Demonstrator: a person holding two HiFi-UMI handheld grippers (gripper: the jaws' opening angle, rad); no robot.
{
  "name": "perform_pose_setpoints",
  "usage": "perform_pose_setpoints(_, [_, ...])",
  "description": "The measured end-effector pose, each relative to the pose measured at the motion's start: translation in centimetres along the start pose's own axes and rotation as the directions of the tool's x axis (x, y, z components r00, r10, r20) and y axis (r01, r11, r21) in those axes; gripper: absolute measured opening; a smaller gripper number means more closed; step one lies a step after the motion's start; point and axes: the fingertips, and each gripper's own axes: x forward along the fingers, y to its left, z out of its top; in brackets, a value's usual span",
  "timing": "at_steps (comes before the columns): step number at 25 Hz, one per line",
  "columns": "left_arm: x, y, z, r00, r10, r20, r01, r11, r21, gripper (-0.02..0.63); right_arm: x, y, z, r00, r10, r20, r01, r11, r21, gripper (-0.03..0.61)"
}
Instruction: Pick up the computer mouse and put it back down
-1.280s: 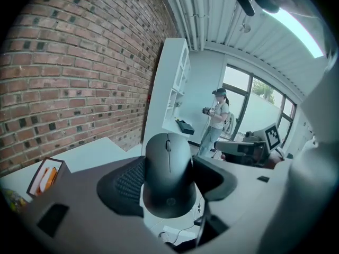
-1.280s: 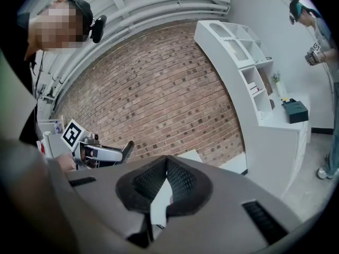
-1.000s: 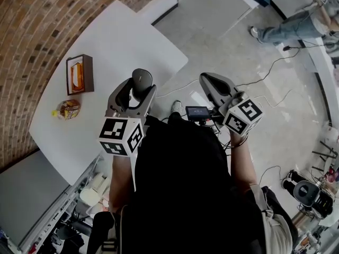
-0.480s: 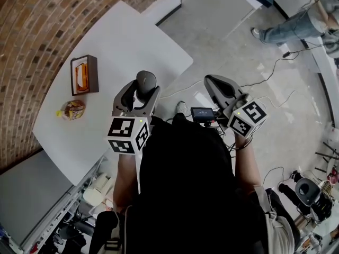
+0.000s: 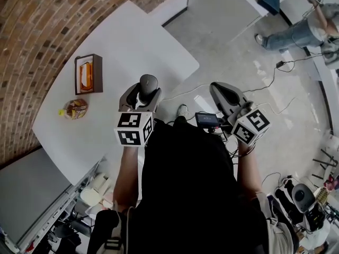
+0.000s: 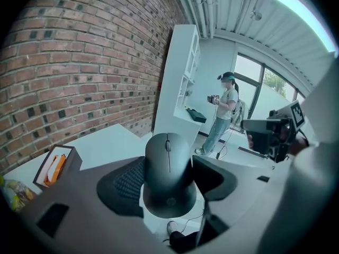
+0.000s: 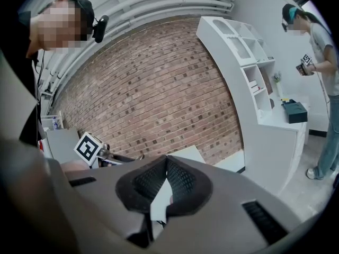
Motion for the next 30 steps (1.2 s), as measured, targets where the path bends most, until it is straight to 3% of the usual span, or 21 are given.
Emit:
perform_pose_setpoints(7, [2.4, 3.8, -2.6, 0.997, 0.033, -0.069, -0.033, 0.999, -0.010, 0.295, 1.2, 0.6, -0.1, 0.999, -0.024, -0.030, 0.024, 1.000, -0.002, 0.017])
perform_pose_setpoints(15, [5.0, 7.7, -5.6, 0.986, 0.043, -0.163, -0.038, 0.999, 0.033, 0.295, 3.4, 1.7, 0.4, 0.997, -0.070, -0.037, 0.070, 0.998, 0.005, 0.017])
perform_pose_setpoints(22, [7.3, 11.5, -9.2, 0.964, 0.029, -0.266, -0.012, 0.998, 0.065, 0.295, 5.6, 3.6, 1.2, 0.993, -0.114, -0.006, 0.114, 0.991, 0.073, 0.017])
perform_pose_setpoints(30, [8.8, 15.0, -12.3, 0.930, 0.019, -0.367, 0.024, 0.993, 0.112, 0.295, 7.4, 4.9, 0.0, 0.981, -0.189, -0.042, 0.190, 0.981, 0.041, 0.017])
